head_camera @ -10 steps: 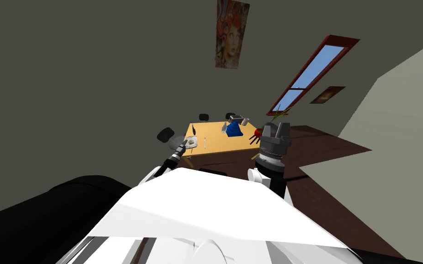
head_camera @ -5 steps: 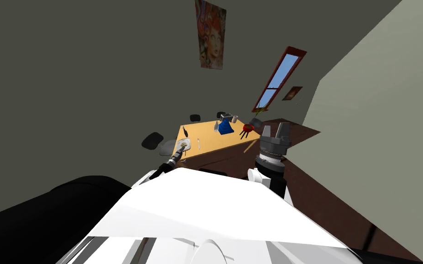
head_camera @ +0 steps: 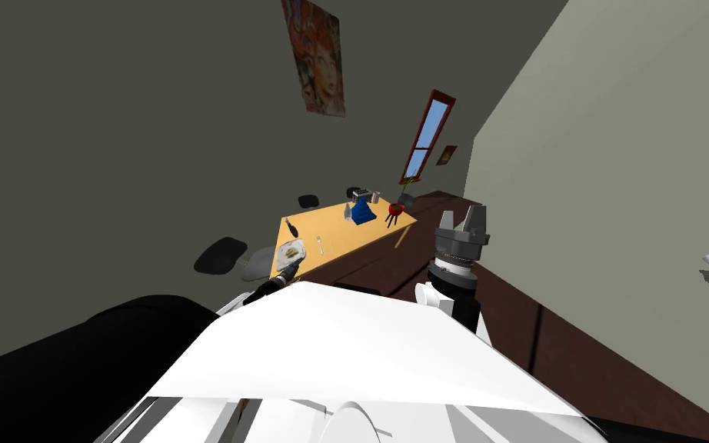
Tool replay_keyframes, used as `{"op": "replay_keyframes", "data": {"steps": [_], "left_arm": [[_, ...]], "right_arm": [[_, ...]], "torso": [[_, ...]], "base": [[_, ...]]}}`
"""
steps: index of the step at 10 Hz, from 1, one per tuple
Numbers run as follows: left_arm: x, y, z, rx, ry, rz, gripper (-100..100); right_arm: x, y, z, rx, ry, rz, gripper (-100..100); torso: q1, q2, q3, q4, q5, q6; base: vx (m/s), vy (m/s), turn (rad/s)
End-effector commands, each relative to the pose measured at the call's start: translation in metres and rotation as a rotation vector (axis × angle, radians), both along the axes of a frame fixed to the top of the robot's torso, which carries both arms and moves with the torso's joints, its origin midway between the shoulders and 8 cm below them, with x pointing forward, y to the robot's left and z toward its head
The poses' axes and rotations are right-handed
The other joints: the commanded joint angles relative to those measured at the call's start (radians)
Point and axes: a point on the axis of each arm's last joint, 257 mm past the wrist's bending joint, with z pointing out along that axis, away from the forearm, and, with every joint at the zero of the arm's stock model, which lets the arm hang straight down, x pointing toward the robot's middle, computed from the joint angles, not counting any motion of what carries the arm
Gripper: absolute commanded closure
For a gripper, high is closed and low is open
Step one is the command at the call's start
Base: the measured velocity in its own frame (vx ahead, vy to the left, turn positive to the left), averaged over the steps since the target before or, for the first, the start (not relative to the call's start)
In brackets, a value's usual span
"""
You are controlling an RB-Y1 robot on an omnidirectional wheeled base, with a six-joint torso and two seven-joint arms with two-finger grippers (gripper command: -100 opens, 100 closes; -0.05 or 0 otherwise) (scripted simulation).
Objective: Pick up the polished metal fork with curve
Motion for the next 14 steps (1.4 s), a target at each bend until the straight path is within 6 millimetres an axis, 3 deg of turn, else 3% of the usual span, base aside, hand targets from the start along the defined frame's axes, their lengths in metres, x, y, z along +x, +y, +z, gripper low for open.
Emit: {"op": "replay_keyframes", "data": {"steps": [1, 3, 4, 6, 7, 9, 10, 13, 14], "left_arm": [[-0.014, 0.015, -0.014, 0.014, 0.047, 0.014, -100], [-0.049, 0.044, -0.042, 0.045, 0.17, 0.055, -100], [-0.05, 0.045, -0.043, 0.045, 0.171, 0.056, -100], [-0.085, 0.072, -0.065, 0.072, 0.285, 0.101, -100], [-0.086, 0.073, -0.065, 0.072, 0.286, 0.102, -100], [-0.122, 0.098, -0.083, 0.094, 0.391, 0.15, -100], [-0.122, 0.098, -0.083, 0.094, 0.391, 0.15, -100], [-0.174, 0.128, -0.101, 0.119, 0.531, 0.221, -100], [-0.174, 0.128, -0.101, 0.119, 0.531, 0.221, -100]], "right_arm": [[0.0, 0.0, 0.0, 0.0, 0.0, 0.0, 0], [0.0, 0.0, 0.0, 0.0, 0.0, 0.0, 0], [0.0, 0.0, 0.0, 0.0, 0.0, 0.0, 0], [0.0, 0.0, 0.0, 0.0, 0.0, 0.0, 0], [0.0, 0.0, 0.0, 0.0, 0.0, 0.0, 0], [0.0, 0.0, 0.0, 0.0, 0.0, 0.0, 0], [0.0, 0.0, 0.0, 0.0, 0.0, 0.0, 0], [0.0, 0.0, 0.0, 0.0, 0.0, 0.0, 0], [0.0, 0.0, 0.0, 0.0, 0.0, 0.0, 0]], "torso": [[0.0, 0.0, 0.0, 0.0, 0.0, 0.0], [0.001, 0.0, 0.0, 0.0, 0.0, 0.0], [0.001, -0.001, 0.0, 0.0, 0.0, 0.0], [0.001, -0.001, -0.001, 0.0, 0.0, 0.0], [0.002, -0.002, -0.001, 0.0, 0.0, 0.0], [0.001, -0.002, -0.001, 0.0, 0.0, 0.0], [0.002, -0.003, -0.002, -0.001, 0.001, 0.0], [0.003, -0.002, -0.001, 0.0, 0.001, -0.001], [0.004, -0.002, -0.001, 0.0, 0.001, -0.001]], "base": [[0.027, -0.005, -0.341], [0.033, 0.001, -0.368], [0.037, 0.0, -0.339], [0.047, 0.009, -0.437], [0.049, 0.019, -0.331], [0.055, 0.019, -0.434], [0.047, 0.036, -0.396], [0.042, 0.049, -0.41], [0.043, 0.054, -0.365]]}}
